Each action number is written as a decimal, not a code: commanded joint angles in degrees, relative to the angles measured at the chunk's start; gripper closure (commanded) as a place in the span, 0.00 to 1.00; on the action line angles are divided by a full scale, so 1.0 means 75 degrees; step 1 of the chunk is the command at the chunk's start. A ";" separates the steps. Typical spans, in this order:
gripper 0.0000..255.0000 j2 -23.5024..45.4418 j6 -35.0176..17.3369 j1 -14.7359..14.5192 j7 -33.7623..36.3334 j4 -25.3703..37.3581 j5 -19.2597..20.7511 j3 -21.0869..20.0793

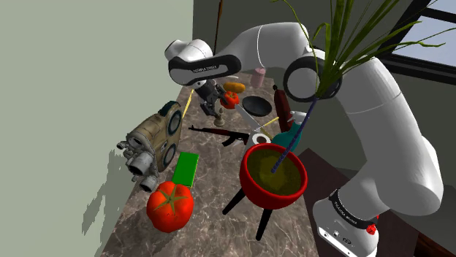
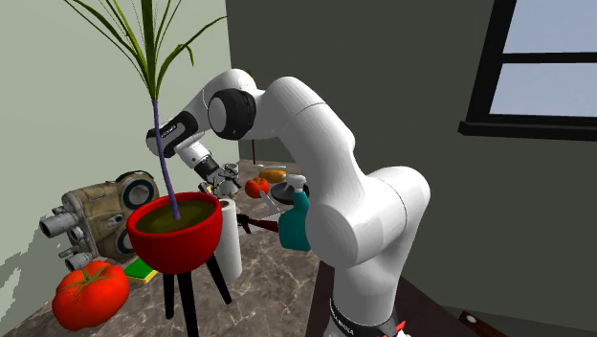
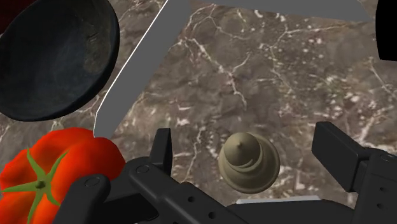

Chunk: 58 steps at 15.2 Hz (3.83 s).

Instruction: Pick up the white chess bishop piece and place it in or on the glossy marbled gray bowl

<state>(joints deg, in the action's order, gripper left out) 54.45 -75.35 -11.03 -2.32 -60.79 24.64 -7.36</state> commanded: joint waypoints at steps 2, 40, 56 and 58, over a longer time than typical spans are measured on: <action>0.00 -0.0219 -0.0361 0.0104 0.0096 -0.0593 0.0006 -0.0018; 1.00 -0.1016 0.1097 -0.0005 -0.0449 0.0169 0.0031 -0.0006; 1.00 -0.2782 -0.0443 0.1677 -0.1992 -0.2386 0.0701 0.0523; 1.00 -0.2885 -0.0623 0.1896 -0.2240 -0.2526 0.0806 0.0625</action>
<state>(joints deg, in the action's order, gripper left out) 33.48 -79.33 2.42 -18.24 -78.88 30.33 -2.99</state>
